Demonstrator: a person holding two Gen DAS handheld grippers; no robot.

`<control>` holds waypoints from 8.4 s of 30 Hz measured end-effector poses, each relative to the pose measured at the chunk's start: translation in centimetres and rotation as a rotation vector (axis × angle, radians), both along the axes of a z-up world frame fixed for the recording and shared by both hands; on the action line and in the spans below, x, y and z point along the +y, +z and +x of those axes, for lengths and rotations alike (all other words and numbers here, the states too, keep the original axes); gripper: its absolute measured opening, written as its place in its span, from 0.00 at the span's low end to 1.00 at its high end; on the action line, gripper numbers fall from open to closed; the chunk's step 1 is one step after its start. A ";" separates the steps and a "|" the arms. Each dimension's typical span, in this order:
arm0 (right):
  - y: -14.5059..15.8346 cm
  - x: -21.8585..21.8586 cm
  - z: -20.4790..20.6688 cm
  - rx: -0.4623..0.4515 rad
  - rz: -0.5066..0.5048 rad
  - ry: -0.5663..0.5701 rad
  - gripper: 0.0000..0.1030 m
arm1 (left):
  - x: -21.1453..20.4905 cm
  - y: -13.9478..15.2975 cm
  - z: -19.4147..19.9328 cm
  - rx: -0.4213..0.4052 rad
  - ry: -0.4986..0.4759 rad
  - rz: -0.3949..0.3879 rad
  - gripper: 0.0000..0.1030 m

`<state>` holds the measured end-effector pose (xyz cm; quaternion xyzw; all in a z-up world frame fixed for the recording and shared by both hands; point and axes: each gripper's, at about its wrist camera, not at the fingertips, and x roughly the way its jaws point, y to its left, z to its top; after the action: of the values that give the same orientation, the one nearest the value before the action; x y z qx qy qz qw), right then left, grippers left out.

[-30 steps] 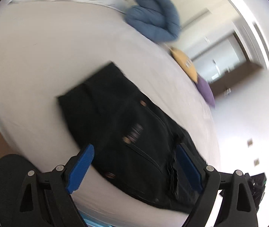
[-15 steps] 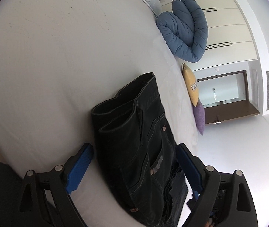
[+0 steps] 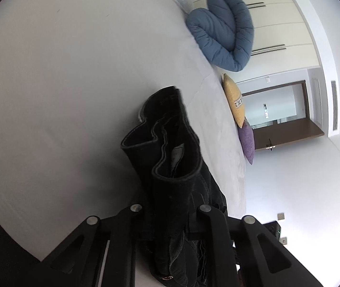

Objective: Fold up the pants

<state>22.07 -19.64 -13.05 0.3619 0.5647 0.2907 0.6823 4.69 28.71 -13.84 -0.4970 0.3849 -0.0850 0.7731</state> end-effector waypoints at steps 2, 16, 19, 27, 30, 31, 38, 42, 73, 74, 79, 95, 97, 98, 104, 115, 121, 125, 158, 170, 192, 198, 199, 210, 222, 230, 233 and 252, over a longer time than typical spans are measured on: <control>-1.5 0.3 0.4 0.040 -0.015 -0.004 0.68 | -0.6 1.3 0.1 -0.022 -0.014 0.047 0.15; -3.4 2.8 0.3 -0.035 -0.141 -0.001 0.68 | -6.5 7.8 0.7 -0.146 -0.114 0.260 0.15; -3.2 2.7 0.4 -0.036 -0.124 -0.005 0.68 | -8.6 9.5 0.9 -0.174 -0.148 0.320 0.15; 2.8 -4.7 -0.2 -0.040 0.105 -0.157 0.70 | -19.1 13.2 0.5 -0.275 -0.335 0.571 0.14; 5.4 -6.6 -0.5 -0.073 0.117 -0.127 0.74 | -23.9 13.2 -0.6 -0.302 -0.429 0.671 0.15; 6.3 -7.0 -0.7 -0.099 0.092 -0.119 0.80 | -25.2 13.0 -1.1 -0.312 -0.459 0.704 0.15; 7.2 -9.9 -3.0 -0.100 -0.029 -0.041 0.83 | -33.5 11.3 -4.3 -0.346 -0.668 0.857 0.15; 6.3 -12.2 -4.5 -0.078 -0.079 -0.054 0.84 | -36.5 10.2 -5.8 -0.353 -0.740 0.944 0.15; -5.5 -23.3 -11.4 -0.075 -0.199 -0.301 0.14 | -46.1 4.7 -7.4 -0.342 -0.976 1.037 0.38; -5.7 -23.4 -11.5 -0.081 -0.196 -0.301 0.14 | -45.9 4.8 -7.4 -0.336 -0.978 1.013 0.41; -5.8 -25.4 -12.5 -0.038 -0.132 -0.354 0.21 | -42.6 8.3 -8.4 -0.363 -0.944 0.890 0.73; -5.6 -18.2 -15.8 -0.078 -0.222 -0.185 0.16 | -30.6 8.4 0.3 -0.183 -0.763 0.760 0.55; -6.2 -19.1 -16.0 -0.061 -0.183 -0.212 0.08 | -30.4 8.6 2.6 -0.186 -0.767 0.749 0.54; -6.4 -19.3 -16.0 -0.055 -0.186 -0.215 0.03 | -30.6 8.3 3.8 -0.190 -0.771 0.741 0.54; -7.6 -20.0 -15.9 -0.027 -0.153 -0.243 0.00 | -31.0 5.4 11.3 -0.122 -0.830 0.671 0.33; -8.3 -20.8 -17.3 -0.043 -0.160 -0.254 0.00 | -27.4 4.2 0.6 -0.189 -0.849 0.727 0.08; -7.3 -20.8 -17.5 -0.059 -0.210 -0.252 0.00 | -26.7 4.1 -2.6 -0.186 -0.815 0.748 0.07; -5.8 -19.8 -18.3 -0.082 -0.294 -0.239 0.00 | -27.0 3.0 -1.7 -0.169 -0.812 0.732 0.07; -5.2 -26.6 -17.8 -0.098 -0.201 -0.374 0.75 | -26.4 6.0 5.6 -0.051 -0.765 0.834 0.96; -6.2 -23.5 -13.8 -0.060 -0.259 -0.282 0.46 | -30.5 3.5 6.4 0.016 -0.866 0.814 0.66; -0.7 -20.0 -15.3 -0.227 -0.476 -0.266 0.15 | -32.9 6.8 4.8 -0.049 -0.832 0.927 0.20; 2.7 -19.7 -16.0 -0.286 -0.485 -0.254 0.15 | -33.4 9.3 4.8 -0.099 -0.812 0.936 0.20; 3.2 -19.8 -16.1 -0.294 -0.484 -0.264 0.14 | -33.6 9.9 4.9 -0.112 -0.809 0.937 0.20; 7.7 -25.5 -10.6 -0.345 -0.470 -0.325 0.14 | -36.5 13.2 10.6 -0.203 -0.807 0.997 0.20; 0.2 -34.3 -2.9 -0.189 -0.465 -0.385 0.15 | -41.8 6.0 18.5 -0.120 -0.866 1.001 0.26; -3.4 -37.3 -4.4 -0.172 -0.422 -0.488 0.52 | -38.9 5.8 17.5 -0.165 -0.767 0.954 0.52; -1.1 -36.8 -7.5 -0.224 -0.484 -0.540 0.57 | -37.1 9.0 14.2 -0.284 -0.673 0.955 0.83; 26.7 -22.0 -34.5 -1.146 -1.037 -0.919 1.00 | -28.3 31.3 -8.7 -0.826 -0.017 1.119 1.00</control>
<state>-12.42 -41.67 13.69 -0.0016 -0.0025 -0.1665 0.9860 -3.97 0.44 17.50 0.0523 0.0491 -0.0622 0.9955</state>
